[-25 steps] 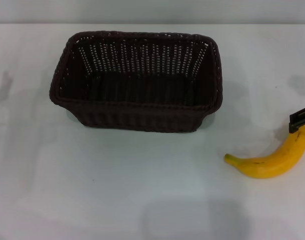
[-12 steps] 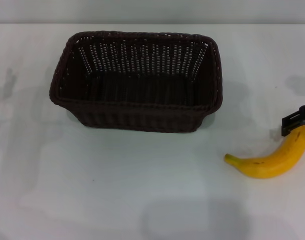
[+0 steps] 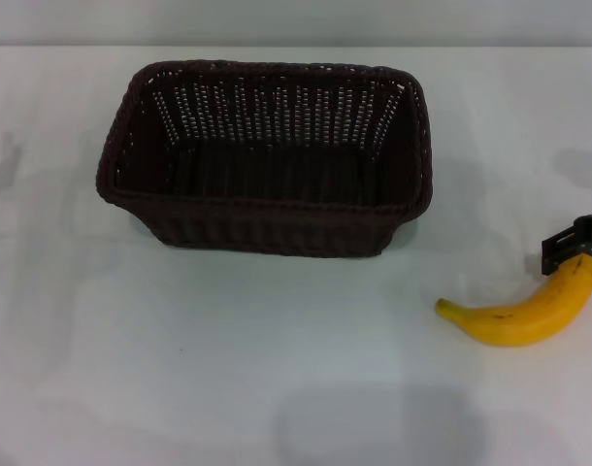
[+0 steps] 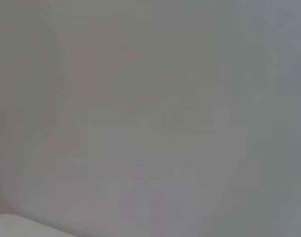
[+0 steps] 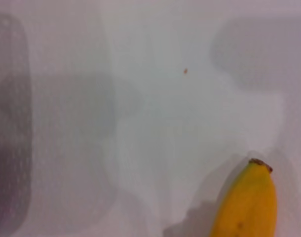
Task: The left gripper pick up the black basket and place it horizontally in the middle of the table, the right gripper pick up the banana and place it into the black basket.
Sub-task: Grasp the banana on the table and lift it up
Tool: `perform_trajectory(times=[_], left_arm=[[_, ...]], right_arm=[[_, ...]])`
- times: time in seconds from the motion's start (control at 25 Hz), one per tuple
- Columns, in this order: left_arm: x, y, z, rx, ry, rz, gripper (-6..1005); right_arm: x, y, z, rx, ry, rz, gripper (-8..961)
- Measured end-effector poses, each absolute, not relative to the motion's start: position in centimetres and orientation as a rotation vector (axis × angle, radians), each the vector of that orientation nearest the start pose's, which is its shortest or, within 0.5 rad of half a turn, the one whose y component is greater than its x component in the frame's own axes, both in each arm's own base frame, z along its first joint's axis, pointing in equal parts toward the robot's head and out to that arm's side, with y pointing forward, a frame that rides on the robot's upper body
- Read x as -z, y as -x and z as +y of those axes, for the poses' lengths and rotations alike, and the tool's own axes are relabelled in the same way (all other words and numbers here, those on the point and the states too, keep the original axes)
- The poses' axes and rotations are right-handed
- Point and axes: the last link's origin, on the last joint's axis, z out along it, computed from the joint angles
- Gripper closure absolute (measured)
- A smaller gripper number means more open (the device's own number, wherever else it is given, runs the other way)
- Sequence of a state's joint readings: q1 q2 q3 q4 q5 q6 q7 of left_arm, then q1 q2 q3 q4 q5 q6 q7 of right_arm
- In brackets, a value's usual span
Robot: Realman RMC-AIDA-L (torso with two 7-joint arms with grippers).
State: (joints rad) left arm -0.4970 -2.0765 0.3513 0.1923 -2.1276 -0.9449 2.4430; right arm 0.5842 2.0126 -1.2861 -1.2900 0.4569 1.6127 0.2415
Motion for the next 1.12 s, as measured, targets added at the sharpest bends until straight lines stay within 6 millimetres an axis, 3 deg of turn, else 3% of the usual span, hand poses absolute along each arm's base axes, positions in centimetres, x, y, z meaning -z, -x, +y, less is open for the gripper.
perform_trajectory(times=[0.52, 0.96, 1.12], left_arm=[[-5.0, 38.2, 35.5, 0.769, 1.335, -0.918, 254], [-5.0, 38.3, 35.3, 0.769, 1.331, -0.919, 253], [-5.0, 38.3, 35.3, 0.769, 1.33, -0.919, 252]], right_arm=[[-3.1, -22.5, 35.6, 0.375, 1.767, 1.856, 209], [-3.1, -22.0, 35.5, 0.394, 1.819, 1.822, 426], [-4.1, -21.4, 35.6, 0.344, 1.85, 1.816, 469]])
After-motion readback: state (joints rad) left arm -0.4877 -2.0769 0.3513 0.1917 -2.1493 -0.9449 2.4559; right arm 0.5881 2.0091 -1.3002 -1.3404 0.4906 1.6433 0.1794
